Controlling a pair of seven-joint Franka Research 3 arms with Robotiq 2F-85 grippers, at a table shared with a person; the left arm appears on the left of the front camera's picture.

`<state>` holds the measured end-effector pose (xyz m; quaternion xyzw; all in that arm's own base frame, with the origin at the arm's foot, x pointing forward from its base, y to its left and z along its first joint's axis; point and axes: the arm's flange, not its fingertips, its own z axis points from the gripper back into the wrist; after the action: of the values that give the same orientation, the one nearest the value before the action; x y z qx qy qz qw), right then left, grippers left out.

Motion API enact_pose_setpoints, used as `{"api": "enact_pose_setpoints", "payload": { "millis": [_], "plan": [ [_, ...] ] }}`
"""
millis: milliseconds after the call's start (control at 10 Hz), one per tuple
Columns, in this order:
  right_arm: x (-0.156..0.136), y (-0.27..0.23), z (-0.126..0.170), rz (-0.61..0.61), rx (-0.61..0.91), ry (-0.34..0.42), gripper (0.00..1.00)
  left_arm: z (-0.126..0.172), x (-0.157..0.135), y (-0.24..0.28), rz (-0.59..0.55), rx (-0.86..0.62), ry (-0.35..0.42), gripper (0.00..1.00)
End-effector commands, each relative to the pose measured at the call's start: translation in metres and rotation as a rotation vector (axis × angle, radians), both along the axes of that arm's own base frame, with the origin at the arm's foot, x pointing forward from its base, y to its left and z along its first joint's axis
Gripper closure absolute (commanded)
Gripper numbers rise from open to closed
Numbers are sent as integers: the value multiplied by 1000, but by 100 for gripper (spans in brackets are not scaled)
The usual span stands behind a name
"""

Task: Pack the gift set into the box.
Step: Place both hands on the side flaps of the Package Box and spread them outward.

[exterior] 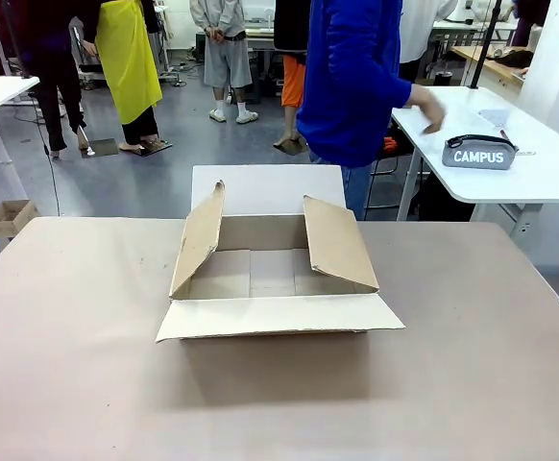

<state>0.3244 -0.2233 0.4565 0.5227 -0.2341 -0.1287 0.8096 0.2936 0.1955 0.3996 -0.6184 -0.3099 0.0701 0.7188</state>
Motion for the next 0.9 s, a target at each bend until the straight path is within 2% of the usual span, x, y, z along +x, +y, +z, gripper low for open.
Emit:
{"api": "enact_pose_setpoints", "payload": {
  "millis": [0,300,400,600,700,800],
  "plan": [
    [-1,19,32,77,-36,-40,0,33,4,-21,-68,110,-33,0],
    [-1,19,32,77,-36,-40,0,33,4,-21,-68,110,-33,0],
    [1,22,28,79,-45,-7,0,25,11,-24,-82,87,1,0],
    [18,92,54,204,-282,-92,0,69,23,-78,-119,307,63,0],
    [28,135,64,259,-422,-144,0,97,37,-116,-164,458,86,0],
    [36,179,68,369,-516,-223,0,118,57,-150,-201,574,101,0]
  ]
}}
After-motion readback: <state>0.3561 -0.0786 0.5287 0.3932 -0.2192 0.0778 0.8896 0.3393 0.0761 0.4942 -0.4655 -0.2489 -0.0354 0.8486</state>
